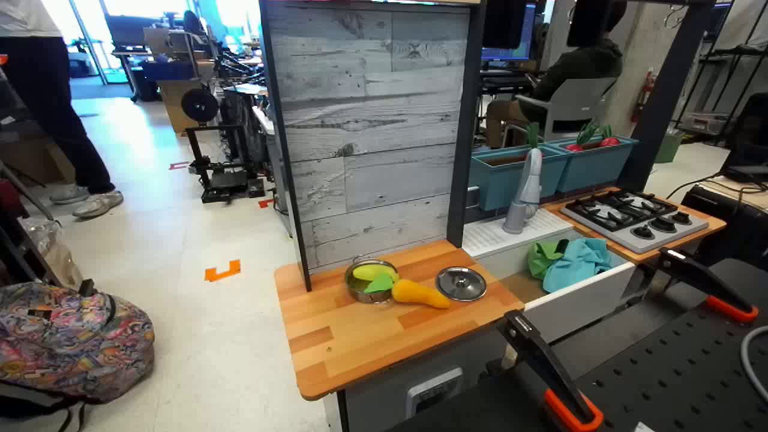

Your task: Cover the silver pot

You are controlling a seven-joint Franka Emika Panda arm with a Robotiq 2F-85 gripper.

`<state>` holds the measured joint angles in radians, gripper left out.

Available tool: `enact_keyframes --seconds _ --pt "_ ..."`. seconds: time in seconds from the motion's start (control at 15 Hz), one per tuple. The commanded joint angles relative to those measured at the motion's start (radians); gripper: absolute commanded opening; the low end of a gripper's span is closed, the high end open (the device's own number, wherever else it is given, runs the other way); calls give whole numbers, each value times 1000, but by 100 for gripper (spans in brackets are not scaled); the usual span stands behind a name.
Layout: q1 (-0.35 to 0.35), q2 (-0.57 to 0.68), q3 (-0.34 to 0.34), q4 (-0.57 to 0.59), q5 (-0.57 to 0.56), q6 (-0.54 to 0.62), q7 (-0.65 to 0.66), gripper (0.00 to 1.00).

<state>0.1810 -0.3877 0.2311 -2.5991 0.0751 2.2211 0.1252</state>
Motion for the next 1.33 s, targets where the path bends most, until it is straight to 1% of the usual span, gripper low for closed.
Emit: enact_keyframes --seconds 0.0,0.27,0.47,0.73,0.93,1.13,1.27 --pt "8 1 -8 1 -4 -1 3 100" --pt "8 1 -8 1 -4 -1 3 100" --pt "-14 11 -26 -7 -29 72 -12 100" --pt "-51 82 -84 12 -29 187 -62 100" --pt "-82 190 -130 46 -26 276 -109 100" --pt "-124 368 -161 104 -55 418 -115 100" --pt "-139 491 -178 153 -73 494 -116 100"
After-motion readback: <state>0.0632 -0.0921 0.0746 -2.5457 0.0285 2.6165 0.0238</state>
